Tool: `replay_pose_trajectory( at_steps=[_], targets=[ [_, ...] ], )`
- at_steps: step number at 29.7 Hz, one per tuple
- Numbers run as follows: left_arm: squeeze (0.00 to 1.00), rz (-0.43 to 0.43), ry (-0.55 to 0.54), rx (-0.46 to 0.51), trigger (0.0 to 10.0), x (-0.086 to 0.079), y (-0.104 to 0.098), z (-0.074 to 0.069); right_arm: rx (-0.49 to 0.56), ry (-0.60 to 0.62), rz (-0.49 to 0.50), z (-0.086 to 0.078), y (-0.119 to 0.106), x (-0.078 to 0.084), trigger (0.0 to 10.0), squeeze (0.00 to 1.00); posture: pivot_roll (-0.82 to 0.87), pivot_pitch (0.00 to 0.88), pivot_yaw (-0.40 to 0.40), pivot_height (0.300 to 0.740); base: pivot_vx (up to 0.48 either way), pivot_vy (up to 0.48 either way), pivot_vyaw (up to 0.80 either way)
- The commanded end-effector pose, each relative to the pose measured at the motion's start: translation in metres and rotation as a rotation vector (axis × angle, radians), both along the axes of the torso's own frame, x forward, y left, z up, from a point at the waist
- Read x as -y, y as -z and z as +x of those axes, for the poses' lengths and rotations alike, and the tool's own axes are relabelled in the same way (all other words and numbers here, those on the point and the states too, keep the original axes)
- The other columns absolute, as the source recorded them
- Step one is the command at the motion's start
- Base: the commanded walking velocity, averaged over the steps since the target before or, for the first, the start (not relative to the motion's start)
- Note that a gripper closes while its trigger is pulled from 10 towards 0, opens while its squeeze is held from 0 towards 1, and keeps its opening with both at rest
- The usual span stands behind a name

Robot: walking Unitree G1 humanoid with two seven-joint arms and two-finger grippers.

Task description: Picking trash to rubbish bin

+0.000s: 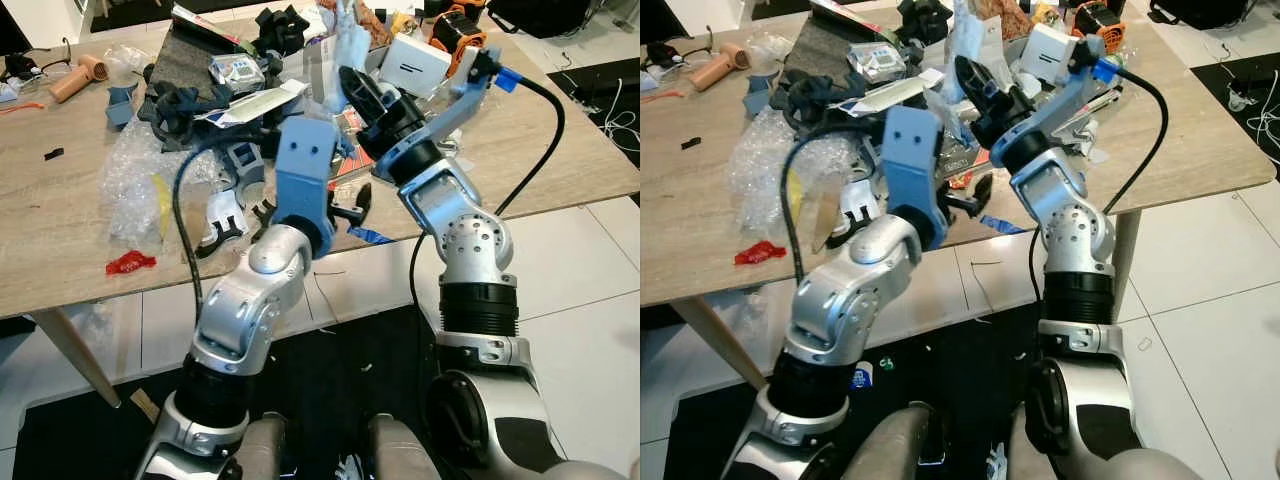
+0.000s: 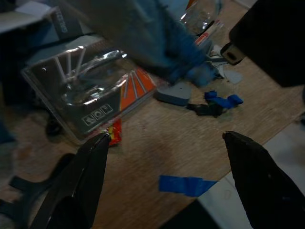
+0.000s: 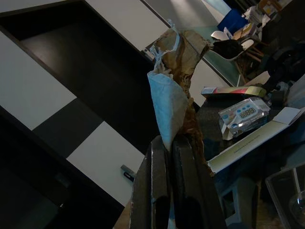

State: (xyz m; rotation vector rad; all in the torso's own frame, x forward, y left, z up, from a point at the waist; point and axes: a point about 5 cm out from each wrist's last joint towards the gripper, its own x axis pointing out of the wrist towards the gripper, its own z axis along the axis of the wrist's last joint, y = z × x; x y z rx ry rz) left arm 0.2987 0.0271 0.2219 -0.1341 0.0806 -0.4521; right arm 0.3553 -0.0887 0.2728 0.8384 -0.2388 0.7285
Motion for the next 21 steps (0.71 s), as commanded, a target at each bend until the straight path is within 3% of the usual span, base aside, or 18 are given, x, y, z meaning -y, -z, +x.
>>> replay_pose_trajectory(
  at_steps=[1,8,21],
  targets=[
    [0.00,-0.038,0.016,-0.039,10.0,0.007,0.000,-0.001,0.000,-0.003,-0.009,-0.003,0.002,-0.002,0.0,0.00,-0.11,0.160,0.088,0.740,0.000,0.000,0.00],
    [0.00,-0.161,0.066,-0.085,10.0,0.016,-0.008,-0.003,0.002,-0.002,-0.022,-0.006,0.004,0.002,0.0,0.00,-0.11,0.167,0.097,0.740,0.000,0.000,0.00],
    [0.00,-0.383,0.065,-0.211,10.0,0.023,-0.015,0.001,0.019,-0.052,-0.063,-0.015,0.010,-0.001,0.0,0.00,-0.11,0.173,0.102,0.740,0.000,0.000,0.00]
  ],
)
